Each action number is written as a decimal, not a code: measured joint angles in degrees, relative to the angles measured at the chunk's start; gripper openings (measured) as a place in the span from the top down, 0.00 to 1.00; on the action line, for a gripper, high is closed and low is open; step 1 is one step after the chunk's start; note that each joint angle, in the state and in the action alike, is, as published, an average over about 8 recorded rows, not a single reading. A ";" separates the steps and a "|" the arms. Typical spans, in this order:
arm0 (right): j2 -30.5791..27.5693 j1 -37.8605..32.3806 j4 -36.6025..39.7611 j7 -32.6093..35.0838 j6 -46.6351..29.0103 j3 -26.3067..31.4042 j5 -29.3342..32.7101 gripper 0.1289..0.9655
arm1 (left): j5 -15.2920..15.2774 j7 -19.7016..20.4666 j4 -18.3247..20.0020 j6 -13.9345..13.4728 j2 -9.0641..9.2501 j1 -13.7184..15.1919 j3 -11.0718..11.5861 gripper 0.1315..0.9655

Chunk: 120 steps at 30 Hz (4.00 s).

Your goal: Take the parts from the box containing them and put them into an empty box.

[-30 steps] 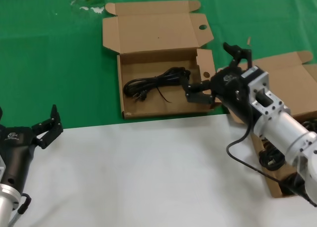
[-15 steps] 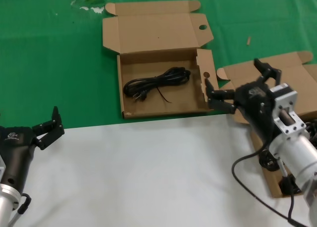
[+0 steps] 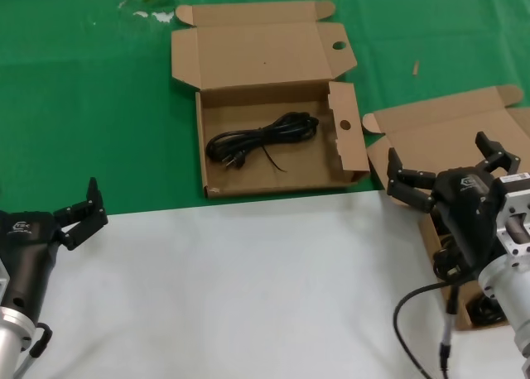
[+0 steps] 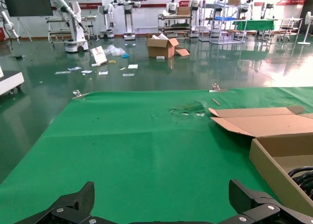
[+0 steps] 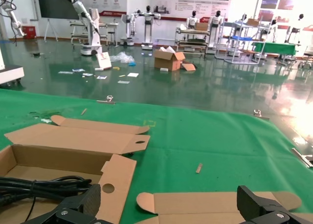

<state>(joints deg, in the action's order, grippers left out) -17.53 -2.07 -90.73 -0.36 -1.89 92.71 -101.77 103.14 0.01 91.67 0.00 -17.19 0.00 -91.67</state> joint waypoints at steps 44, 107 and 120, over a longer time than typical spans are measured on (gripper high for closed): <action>0.08 0.50 -0.23 0.09 0.45 -0.25 -0.33 0.00 | -0.01 -0.01 0.00 0.00 0.00 0.00 0.00 0.00; 0.08 0.50 -0.23 0.09 0.45 -0.25 -0.33 0.00 | -0.01 -0.01 0.00 0.00 0.00 0.00 0.00 0.00; 0.08 0.50 -0.23 0.09 0.45 -0.25 -0.33 0.00 | -0.01 -0.01 0.00 0.00 0.00 0.00 0.00 0.00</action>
<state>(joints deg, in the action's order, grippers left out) -17.45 -1.57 -90.96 -0.27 -1.43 92.46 -102.10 103.13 0.00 91.67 0.00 -17.19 0.00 -91.67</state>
